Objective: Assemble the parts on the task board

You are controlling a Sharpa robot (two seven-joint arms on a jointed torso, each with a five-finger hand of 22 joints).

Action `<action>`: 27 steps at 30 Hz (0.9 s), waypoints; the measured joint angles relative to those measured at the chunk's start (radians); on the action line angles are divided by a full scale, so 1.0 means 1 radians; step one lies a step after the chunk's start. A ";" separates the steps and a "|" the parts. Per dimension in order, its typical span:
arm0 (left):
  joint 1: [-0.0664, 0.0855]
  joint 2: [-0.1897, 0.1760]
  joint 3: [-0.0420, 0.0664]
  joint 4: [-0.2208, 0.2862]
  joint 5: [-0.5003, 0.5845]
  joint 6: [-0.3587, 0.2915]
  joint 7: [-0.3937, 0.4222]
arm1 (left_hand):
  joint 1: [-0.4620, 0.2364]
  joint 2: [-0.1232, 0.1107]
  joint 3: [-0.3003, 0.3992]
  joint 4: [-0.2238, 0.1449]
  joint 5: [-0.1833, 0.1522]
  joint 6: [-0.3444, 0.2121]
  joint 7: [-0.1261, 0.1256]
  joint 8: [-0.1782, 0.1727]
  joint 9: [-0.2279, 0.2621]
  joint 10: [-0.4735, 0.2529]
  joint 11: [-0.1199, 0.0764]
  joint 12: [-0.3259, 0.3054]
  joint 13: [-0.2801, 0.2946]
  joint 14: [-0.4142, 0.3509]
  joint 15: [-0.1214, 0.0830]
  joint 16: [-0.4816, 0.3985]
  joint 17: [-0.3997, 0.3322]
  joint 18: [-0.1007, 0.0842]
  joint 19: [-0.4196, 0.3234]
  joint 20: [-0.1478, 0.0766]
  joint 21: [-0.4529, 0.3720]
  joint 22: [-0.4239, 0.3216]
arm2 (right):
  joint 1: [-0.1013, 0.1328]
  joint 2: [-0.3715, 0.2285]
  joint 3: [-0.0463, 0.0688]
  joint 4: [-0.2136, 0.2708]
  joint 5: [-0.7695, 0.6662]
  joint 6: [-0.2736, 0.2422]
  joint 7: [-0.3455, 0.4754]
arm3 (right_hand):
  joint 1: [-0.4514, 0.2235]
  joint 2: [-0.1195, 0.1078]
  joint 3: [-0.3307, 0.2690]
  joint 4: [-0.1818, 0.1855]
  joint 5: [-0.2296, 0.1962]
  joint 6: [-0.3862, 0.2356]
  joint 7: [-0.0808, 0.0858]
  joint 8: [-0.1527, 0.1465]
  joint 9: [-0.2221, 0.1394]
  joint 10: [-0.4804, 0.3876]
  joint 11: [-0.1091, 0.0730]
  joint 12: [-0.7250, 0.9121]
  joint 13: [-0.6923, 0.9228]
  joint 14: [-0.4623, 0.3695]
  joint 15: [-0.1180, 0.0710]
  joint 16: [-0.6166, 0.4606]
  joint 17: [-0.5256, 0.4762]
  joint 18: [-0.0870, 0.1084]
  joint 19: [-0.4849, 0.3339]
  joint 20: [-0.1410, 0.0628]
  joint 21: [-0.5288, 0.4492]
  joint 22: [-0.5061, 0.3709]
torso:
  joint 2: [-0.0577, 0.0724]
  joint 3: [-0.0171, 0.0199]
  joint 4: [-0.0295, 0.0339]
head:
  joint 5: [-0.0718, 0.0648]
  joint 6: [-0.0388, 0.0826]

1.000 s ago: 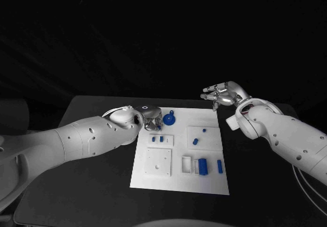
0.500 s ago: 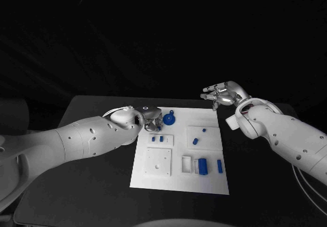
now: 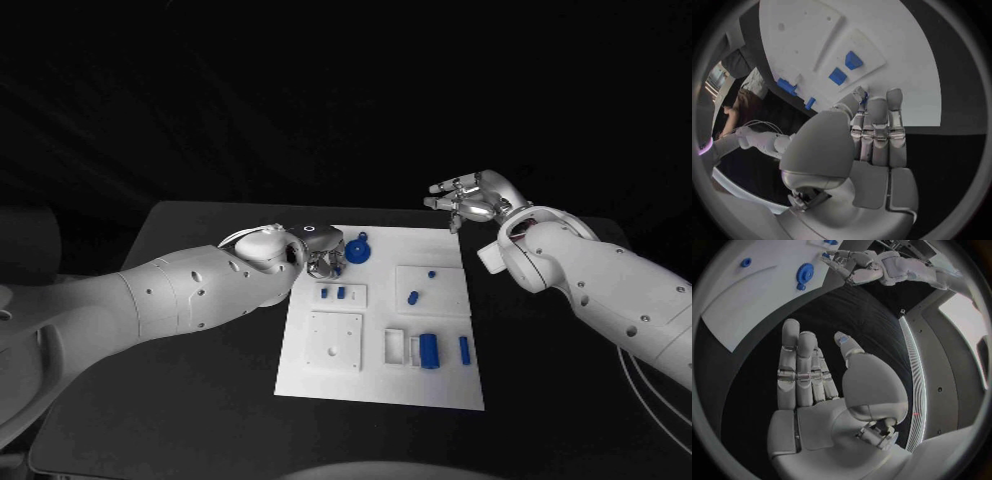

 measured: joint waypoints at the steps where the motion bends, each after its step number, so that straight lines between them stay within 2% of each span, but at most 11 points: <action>1: 0.000 0.000 0.000 0.000 0.000 0.000 0.000 | 0.000 0.000 0.000 0.000 0.000 0.000 0.000 0.000 0.000 0.000 0.000 0.000 0.000 0.000 0.000 0.000 0.000 0.000 0.000 0.000 0.000 0.000 | 0.000 0.000 0.000 0.000 0.000 0.000 0.000 | 0.000 0.000 0.000 0.000 0.000 0.000 0.000 0.000 0.000 0.000 0.000 0.000 0.000 0.000 0.000 0.000 0.000 0.000 0.000 0.000 0.000 0.000 | 0.000 -0.0001 0.0001 | 0.000 0.000; 27: -0.001 -0.001 -0.001 0.000 0.000 0.012 0.000 | -0.004 -0.004 0.000 -0.005 -0.001 -0.001 -0.001 0.000 0.001 0.000 0.000 0.000 -0.001 0.000 0.000 0.000 0.000 0.000 0.000 0.000 0.000 0.000 | 0.000 0.003 0.000 -0.004 0.000 0.000 0.000 | 0.000 0.000 0.000 0.000 0.000 0.000 0.000 0.000 0.000 0.000 0.000 0.000 -0.001 0.000 0.000 0.000 -0.002 -0.007 0.000 0.000 0.008 -0.007 | 0.000 0.0001 0.0012 | 0.000 -0.006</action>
